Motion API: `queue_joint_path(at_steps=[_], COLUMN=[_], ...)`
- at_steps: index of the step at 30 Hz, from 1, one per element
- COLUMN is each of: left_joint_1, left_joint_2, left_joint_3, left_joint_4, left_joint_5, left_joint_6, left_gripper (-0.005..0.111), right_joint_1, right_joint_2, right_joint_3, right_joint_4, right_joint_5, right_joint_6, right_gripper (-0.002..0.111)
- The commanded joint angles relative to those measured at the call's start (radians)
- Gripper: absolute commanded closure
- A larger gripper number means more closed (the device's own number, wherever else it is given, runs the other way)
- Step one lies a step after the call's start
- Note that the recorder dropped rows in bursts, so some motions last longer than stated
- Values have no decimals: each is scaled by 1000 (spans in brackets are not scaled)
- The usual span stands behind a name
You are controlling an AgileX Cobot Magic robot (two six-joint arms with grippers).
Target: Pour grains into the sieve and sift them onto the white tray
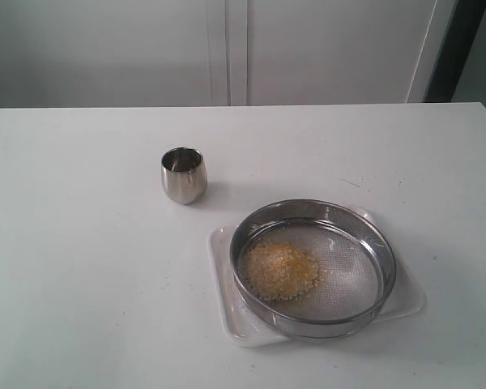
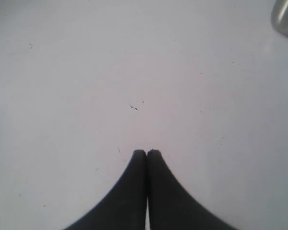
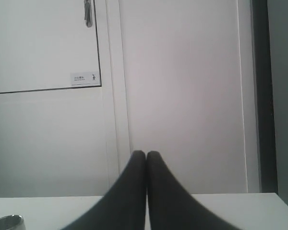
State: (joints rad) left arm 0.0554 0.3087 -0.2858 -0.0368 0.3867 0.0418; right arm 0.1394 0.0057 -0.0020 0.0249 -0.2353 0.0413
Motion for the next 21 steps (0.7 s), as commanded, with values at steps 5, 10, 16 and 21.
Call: queue_joint_path(at_steps=[5, 10, 16, 21], left_joint_1=[1, 1, 1, 1], left_joint_2=[-5, -5, -5, -5], left_joint_3=[7, 7, 7, 7], left_joint_4=[-14, -14, -14, -14], left_joint_5=[2, 2, 2, 2], left_joint_6=[3, 3, 3, 3], left_gripper=[107, 107, 107, 107], right_joint_1=[0, 0, 0, 0], right_joint_2=[-6, -6, 123, 288], right_joint_3=[-69, -180, -335, -458], right_joint_4=[-1, -1, -1, 1], right_joint_5=[194, 353, 532, 651], right_joint_6=[-16, -9, -9, -18], right_gripper=[108, 108, 108, 108])
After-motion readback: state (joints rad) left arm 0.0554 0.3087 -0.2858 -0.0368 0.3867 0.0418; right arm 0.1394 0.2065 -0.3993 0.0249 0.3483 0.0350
